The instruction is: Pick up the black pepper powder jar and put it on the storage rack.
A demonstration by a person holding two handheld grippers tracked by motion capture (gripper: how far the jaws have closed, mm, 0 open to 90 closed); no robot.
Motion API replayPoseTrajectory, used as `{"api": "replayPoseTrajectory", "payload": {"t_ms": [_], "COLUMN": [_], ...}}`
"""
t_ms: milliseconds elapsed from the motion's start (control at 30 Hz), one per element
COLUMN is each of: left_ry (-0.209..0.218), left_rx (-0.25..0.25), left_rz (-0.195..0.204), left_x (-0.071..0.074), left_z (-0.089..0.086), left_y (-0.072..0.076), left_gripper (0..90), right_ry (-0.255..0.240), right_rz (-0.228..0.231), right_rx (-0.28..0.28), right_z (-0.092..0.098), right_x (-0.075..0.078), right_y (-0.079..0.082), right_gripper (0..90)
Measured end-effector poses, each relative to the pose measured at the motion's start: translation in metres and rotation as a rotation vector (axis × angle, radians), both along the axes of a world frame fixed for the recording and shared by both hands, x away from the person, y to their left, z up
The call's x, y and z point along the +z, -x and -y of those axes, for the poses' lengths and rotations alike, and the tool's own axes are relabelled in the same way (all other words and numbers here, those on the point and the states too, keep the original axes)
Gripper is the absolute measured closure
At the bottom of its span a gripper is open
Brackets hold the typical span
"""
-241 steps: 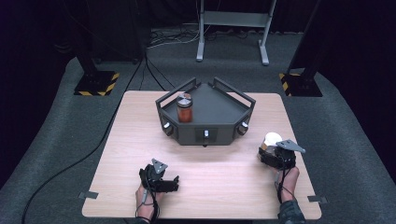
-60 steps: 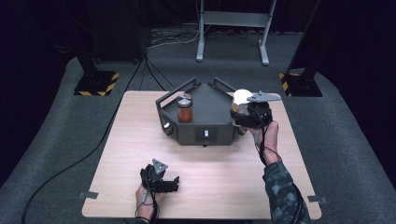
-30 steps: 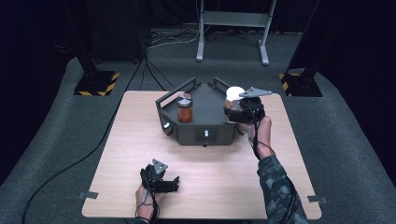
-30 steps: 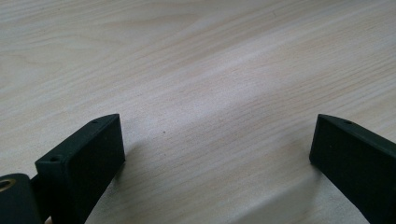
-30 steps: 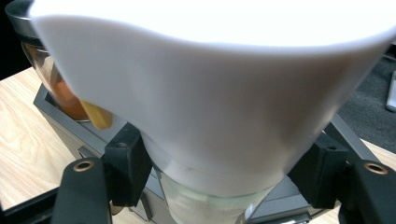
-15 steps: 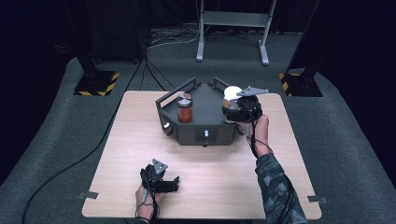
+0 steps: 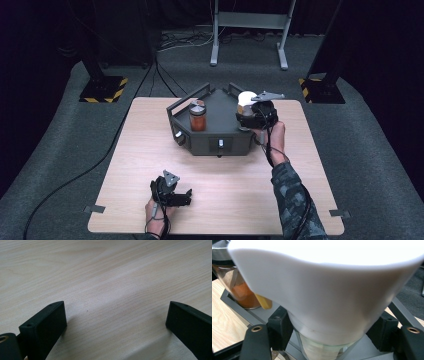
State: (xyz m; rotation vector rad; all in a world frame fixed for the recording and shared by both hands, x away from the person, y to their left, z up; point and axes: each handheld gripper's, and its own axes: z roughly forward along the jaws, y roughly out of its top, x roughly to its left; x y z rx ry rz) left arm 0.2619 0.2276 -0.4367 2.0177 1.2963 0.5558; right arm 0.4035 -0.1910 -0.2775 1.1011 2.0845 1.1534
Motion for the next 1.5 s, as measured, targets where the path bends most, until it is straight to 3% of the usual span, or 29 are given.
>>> {"api": "replayPoseTrajectory", "payload": {"t_ms": [767,1500], "left_ry": [0.0,-0.001], "left_rx": [0.0,-0.001], "left_rz": [0.0,0.001], "left_x": [0.0,0.0], "left_z": [0.0,0.0], "left_y": [0.0,0.0], "left_gripper": [3.0,2.9], "right_ry": [-0.003,-0.033], "right_rz": [-0.038,-0.058], "right_rx": [-0.004,0.001], "right_z": [-0.007,0.0], "right_x": [-0.009,-0.013], "right_y": [-0.015,-0.02], "right_gripper": [29.6,29.6]}}
